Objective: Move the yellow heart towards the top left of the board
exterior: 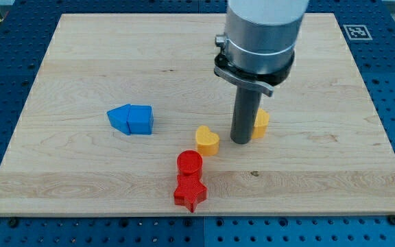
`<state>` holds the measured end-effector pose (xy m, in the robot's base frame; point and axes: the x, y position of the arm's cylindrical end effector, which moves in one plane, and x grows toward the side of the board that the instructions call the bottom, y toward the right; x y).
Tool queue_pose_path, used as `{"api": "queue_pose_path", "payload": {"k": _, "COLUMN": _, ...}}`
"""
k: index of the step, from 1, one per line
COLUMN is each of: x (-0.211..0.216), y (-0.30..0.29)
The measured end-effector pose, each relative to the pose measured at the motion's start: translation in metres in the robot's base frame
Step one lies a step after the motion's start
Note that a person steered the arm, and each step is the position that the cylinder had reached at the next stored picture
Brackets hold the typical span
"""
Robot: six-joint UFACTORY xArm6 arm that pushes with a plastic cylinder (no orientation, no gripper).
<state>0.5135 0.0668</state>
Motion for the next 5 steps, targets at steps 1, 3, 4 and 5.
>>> {"api": "queue_pose_path", "payload": {"k": 1, "x": 0.01, "y": 0.0}}
{"api": "queue_pose_path", "payload": {"k": 3, "x": 0.037, "y": -0.035}}
{"api": "queue_pose_path", "payload": {"k": 4, "x": 0.037, "y": -0.051}}
{"api": "queue_pose_path", "payload": {"k": 5, "x": 0.016, "y": -0.064}}
